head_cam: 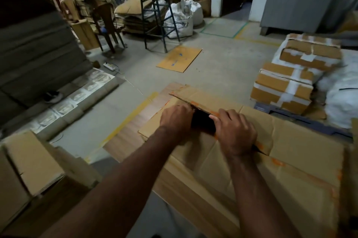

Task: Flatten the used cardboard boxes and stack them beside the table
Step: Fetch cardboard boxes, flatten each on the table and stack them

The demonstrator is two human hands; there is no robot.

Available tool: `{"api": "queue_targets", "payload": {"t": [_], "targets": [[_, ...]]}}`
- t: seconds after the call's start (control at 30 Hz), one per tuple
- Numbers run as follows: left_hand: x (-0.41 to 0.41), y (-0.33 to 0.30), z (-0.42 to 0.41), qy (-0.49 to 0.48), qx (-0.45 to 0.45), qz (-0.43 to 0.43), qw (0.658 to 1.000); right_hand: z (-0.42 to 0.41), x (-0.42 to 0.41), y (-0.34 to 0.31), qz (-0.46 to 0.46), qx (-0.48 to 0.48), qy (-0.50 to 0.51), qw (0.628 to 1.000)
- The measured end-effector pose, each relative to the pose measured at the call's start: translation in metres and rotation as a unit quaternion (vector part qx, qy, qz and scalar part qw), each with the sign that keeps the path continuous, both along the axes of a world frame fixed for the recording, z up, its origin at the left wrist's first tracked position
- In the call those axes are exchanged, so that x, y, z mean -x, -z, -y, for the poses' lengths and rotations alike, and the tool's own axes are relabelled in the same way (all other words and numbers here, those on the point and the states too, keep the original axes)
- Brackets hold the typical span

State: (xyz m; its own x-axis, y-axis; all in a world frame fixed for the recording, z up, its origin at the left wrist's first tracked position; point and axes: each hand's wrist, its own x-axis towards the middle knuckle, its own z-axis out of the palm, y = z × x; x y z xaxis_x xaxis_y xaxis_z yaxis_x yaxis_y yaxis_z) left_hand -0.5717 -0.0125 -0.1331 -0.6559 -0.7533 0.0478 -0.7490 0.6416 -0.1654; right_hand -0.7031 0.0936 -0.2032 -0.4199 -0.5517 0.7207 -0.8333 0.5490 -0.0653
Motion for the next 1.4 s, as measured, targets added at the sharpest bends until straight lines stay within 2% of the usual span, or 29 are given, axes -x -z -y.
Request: {"api": "queue_targets", "payload": {"t": [0.2, 0.33, 0.57, 0.8, 1.03, 1.27, 1.4], "targets": [[-0.012, -0.043, 0.021, 0.023, 0.010, 0.017, 1.000, 0.003, 0.000, -0.009, 0.018, 0.019, 0.018, 0.999], [-0.005, -0.032, 0.011, 0.040, 0.008, -0.003, 0.999, 0.004, 0.000, -0.007, 0.017, 0.013, 0.027, 0.999], [0.000, -0.019, 0.023, 0.081, 0.111, 0.015, 0.990, 0.008, 0.004, -0.007, 0.022, 0.005, 0.019, 1.000], [0.009, -0.032, 0.042, 0.087, 0.112, 0.022, 0.990, 0.016, 0.009, -0.009, 0.052, 0.016, 0.025, 0.998], [-0.020, -0.052, 0.087, 0.116, 0.126, -0.022, 0.985, 0.018, 0.008, -0.011, 0.042, 0.019, 0.046, 0.998], [-0.066, -0.057, 0.168, 0.098, 0.070, -0.035, 0.992, 0.015, 0.004, -0.010, 0.046, 0.000, 0.050, 0.998], [-0.076, -0.038, 0.199, 0.047, -0.015, -0.091, 0.995, 0.016, 0.008, -0.006, 0.064, -0.017, 0.032, 0.997]]}}
